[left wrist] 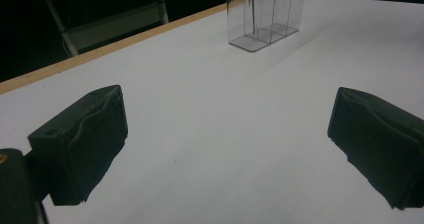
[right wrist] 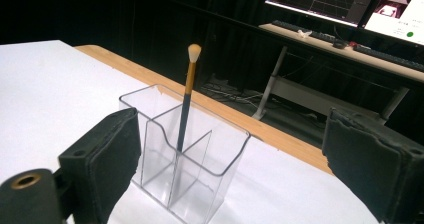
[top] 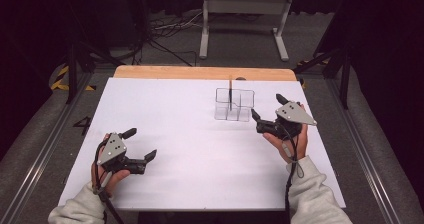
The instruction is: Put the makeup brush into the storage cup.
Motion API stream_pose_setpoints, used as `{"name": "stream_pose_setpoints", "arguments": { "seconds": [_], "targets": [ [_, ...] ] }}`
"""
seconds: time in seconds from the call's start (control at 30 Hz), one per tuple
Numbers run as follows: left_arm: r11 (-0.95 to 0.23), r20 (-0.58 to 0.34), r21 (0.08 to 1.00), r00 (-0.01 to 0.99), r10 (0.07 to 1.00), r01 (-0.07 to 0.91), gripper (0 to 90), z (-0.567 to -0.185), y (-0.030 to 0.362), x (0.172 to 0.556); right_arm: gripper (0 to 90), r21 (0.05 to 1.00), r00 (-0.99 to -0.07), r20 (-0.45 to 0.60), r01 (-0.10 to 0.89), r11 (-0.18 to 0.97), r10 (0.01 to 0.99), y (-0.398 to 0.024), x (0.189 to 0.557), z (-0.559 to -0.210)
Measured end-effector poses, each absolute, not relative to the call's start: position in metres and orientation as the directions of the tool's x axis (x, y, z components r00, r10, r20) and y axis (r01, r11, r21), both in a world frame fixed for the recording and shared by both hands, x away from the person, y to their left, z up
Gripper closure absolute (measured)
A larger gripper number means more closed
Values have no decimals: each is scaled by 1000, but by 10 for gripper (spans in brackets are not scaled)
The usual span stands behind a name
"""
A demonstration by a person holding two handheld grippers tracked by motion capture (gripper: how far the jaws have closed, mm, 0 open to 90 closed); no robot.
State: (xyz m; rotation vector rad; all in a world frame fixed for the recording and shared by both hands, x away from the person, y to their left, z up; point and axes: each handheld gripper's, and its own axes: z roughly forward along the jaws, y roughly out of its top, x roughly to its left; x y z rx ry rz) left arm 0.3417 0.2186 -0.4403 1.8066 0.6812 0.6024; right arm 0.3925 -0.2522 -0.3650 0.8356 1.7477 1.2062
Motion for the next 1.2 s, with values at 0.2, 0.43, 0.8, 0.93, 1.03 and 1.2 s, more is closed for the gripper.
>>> {"name": "stream_pose_setpoints", "arguments": {
  "seconds": [0.2, 0.43, 0.8, 0.93, 1.03, 1.2],
  "targets": [
    [-274, 80, 948, 710, 700, 164, 34, -440, 218, 341, 94, 943, -430, -272, 57, 327, 861, -259, 381, -370],
    [-272, 82, 949, 708, 701, 160, 34, -440, 218, 341, 94, 945, -423, -265, 65, 320, 867, -269, 371, -377],
    [-272, 83, 950, 709, 700, 157, 33, -440, 218, 340, 93, 940, -422, -276, 68, 333, 863, -282, 355, -388],
    [-275, 87, 949, 709, 699, 155, 33, -440, 218, 340, 94, 937, -425, -285, 65, 342, 859, -286, 349, -392],
    [-273, 85, 950, 709, 700, 155, 33, -440, 218, 340, 93, 935, -429, -288, 66, 348, 856, -288, 345, -394],
    [-273, 85, 950, 709, 700, 155, 33, -440, 218, 340, 93, 928, -435, -305, 64, 367, 847, -292, 339, -398]
  ]
}}
